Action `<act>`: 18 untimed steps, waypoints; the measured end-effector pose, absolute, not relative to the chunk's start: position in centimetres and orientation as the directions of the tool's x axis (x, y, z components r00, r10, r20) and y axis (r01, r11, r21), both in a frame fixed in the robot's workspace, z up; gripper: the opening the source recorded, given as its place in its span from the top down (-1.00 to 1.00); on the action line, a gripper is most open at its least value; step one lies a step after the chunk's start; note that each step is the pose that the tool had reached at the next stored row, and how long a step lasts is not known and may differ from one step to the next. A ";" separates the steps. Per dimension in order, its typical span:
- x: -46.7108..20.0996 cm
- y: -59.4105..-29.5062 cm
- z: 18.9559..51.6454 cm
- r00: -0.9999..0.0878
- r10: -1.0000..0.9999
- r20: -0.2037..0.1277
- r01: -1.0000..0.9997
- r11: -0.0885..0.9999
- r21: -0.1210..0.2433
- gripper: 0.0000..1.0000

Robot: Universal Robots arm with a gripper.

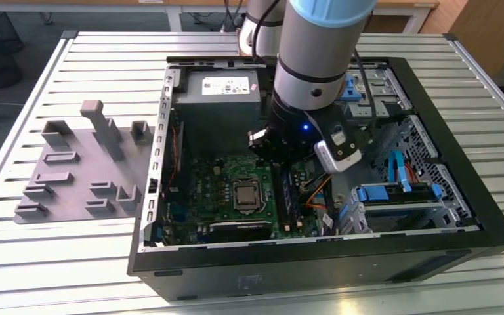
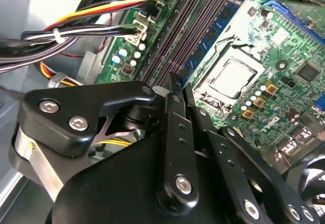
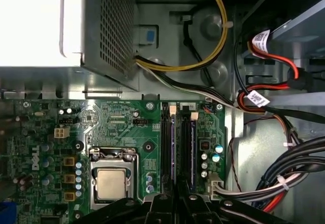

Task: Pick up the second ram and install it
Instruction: 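Insert the second ram into the second slot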

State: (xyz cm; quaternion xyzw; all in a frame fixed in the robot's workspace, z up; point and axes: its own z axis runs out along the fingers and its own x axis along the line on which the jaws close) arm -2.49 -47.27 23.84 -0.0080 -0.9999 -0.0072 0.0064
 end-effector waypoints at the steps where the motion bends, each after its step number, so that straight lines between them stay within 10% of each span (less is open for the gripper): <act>1: -2.5 -47.3 23.8 -1.000 0.017 0.013 0.017 1.000 0.014 0.72; 18: -3.0 -47.5 22.0 -0.999 0.029 0.013 0.030 0.999 0.014 0.72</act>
